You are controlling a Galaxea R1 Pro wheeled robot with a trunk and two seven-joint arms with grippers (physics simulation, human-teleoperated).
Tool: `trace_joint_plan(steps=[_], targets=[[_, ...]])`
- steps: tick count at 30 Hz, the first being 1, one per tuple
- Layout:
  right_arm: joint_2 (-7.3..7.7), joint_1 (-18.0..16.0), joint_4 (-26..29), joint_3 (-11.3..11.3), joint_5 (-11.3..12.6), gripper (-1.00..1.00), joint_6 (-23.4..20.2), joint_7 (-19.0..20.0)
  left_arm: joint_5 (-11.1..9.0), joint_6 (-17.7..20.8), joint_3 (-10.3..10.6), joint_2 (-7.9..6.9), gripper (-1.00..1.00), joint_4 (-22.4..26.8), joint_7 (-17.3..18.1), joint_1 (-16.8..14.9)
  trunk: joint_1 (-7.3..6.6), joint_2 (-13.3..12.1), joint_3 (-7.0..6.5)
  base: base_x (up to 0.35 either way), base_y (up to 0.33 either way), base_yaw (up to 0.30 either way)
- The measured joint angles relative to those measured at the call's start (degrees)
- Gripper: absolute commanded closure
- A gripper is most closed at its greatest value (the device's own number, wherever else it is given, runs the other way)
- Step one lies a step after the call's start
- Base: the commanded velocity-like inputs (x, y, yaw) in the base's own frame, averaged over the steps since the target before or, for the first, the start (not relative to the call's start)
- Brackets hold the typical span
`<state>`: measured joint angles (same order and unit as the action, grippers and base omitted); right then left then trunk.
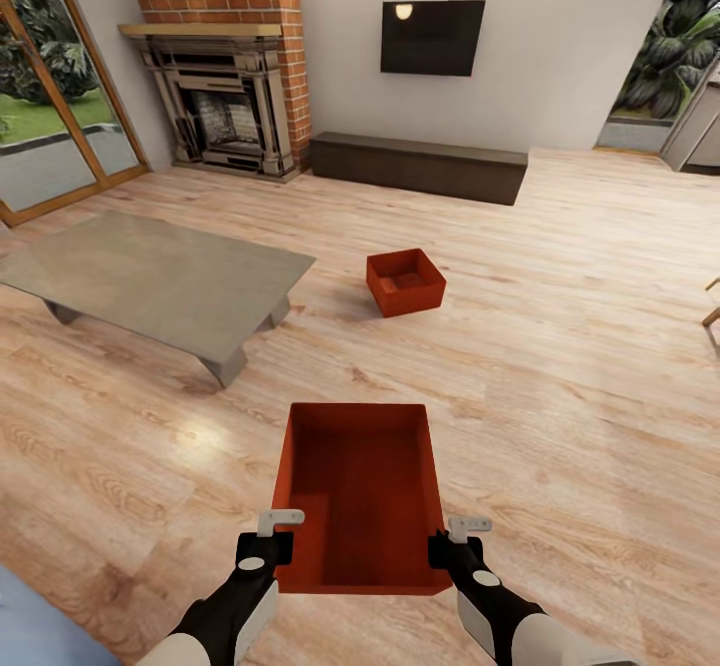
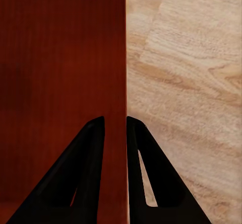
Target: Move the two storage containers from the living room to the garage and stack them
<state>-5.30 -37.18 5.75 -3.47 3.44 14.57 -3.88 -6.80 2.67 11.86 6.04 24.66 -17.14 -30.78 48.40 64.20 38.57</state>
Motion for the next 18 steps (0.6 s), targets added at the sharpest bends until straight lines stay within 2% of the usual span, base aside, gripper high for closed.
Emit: trace_joint_plan(steps=[18], targets=[[0.0,0.0,0.0,0.0,0.0,1.0,0.0,0.0,0.0,0.0,0.0,0.0,1.0,0.0,0.0,0.0,0.0,0.0,-1.68,0.0,0.0,0.0]])
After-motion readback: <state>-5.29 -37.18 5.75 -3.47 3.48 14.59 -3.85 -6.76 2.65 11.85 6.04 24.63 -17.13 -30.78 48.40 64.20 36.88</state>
